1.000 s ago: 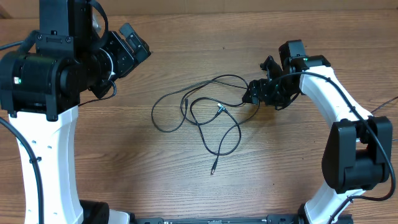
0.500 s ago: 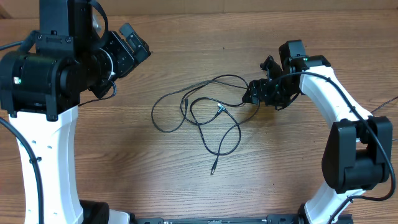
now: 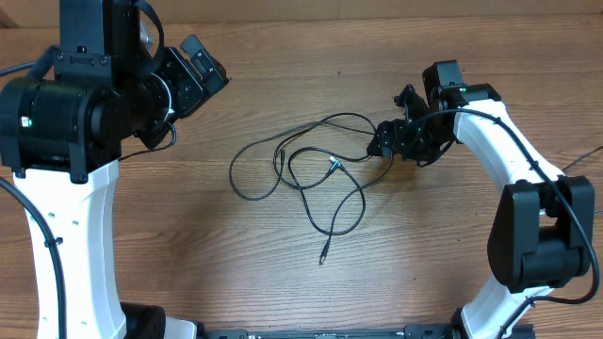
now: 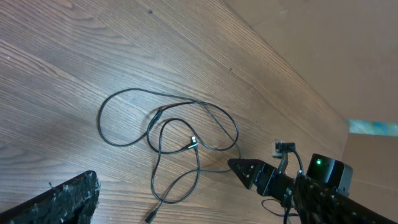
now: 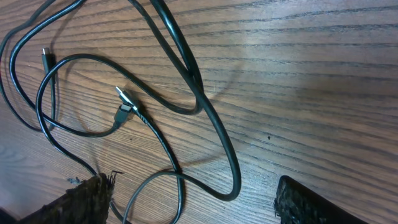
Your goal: Untangle cables
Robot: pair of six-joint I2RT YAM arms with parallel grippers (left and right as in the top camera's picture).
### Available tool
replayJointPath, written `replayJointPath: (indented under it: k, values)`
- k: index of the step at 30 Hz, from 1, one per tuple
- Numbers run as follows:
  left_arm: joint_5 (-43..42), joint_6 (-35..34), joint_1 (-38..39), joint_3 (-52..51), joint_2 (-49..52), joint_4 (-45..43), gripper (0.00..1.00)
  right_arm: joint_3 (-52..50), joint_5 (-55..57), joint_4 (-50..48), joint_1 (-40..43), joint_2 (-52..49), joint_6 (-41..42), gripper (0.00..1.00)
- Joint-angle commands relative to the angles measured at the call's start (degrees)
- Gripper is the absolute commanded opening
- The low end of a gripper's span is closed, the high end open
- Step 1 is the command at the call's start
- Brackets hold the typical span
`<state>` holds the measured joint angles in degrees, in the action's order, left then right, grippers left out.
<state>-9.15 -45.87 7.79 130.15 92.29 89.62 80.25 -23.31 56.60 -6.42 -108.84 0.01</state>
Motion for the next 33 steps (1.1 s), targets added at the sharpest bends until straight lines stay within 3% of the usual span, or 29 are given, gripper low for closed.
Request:
replayJointPath:
  k: [1, 17, 27, 29, 31, 33]
  values:
    - [0.8, 1.3, 0.1, 0.5, 0.3, 0.0, 1.00, -0.4, 0.1, -0.1, 0.0, -0.5, -0.1, 0.82]
    - [0.8, 1.3, 0.1, 0.5, 0.3, 0.0, 0.99, -0.4, 0.1, -0.7, 0.0, -0.5, -0.1, 0.82]
    - [0.8, 1.3, 0.1, 0.5, 0.3, 0.0, 1.00, -4.1, -0.1, -7.1, -0.7, -0.6, -3.6, 0.79]
    - [0.8, 1.3, 0.1, 0.5, 0.3, 0.0, 0.99, -5.9, -1.2, -8.8, -0.7, -0.6, -3.6, 0.74]
    - [0.8, 1.3, 0.1, 0.5, 0.3, 0.0, 1.00, -8.0, -1.9, -10.7, -0.7, -0.6, -3.5, 0.62]
    - [0.8, 1.3, 0.1, 0.5, 0.3, 0.0, 0.99, -8.3, -2.5, -11.2, -0.7, -0.6, -3.5, 0.36]
